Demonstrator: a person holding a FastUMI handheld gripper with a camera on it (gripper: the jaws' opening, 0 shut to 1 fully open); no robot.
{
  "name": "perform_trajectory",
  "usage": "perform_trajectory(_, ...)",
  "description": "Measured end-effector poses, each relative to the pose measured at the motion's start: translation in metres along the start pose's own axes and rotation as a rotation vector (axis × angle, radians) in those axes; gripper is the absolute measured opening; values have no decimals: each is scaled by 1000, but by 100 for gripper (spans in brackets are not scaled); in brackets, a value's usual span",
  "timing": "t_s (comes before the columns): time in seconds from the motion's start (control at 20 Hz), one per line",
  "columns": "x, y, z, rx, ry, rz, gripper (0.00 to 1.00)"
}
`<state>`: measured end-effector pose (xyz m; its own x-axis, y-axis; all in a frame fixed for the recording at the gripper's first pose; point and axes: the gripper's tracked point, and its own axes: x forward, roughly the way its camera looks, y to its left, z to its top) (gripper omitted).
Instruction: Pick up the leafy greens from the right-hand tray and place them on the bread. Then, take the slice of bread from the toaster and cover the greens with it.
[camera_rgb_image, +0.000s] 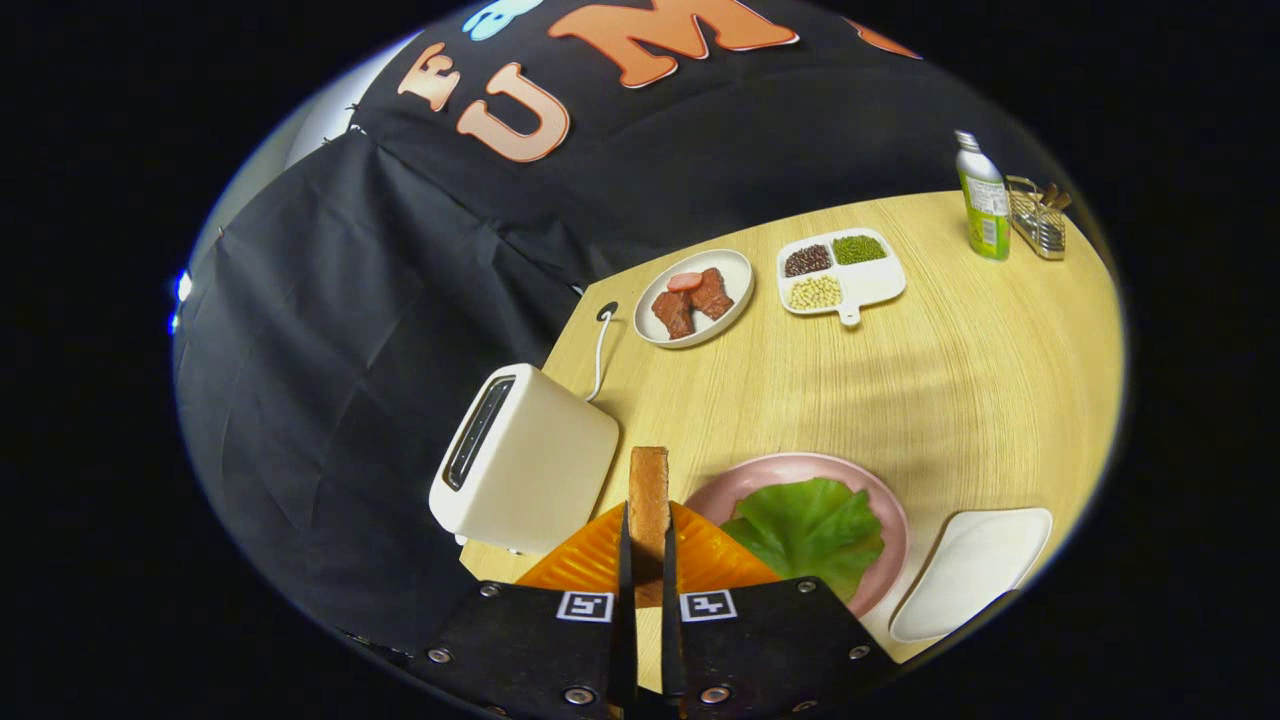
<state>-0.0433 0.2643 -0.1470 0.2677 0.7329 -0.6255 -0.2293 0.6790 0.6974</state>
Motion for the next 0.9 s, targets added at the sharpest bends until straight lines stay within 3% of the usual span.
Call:
perform_trajectory(0.5, 5, -50, -25, -17, 16, -32, 10)
perform_trajectory(0.65, 7, -77, -28, -67, 14, -130, 10)
perform_trajectory(0.9, 9, -89, -30, -144, 4, -188, 18)
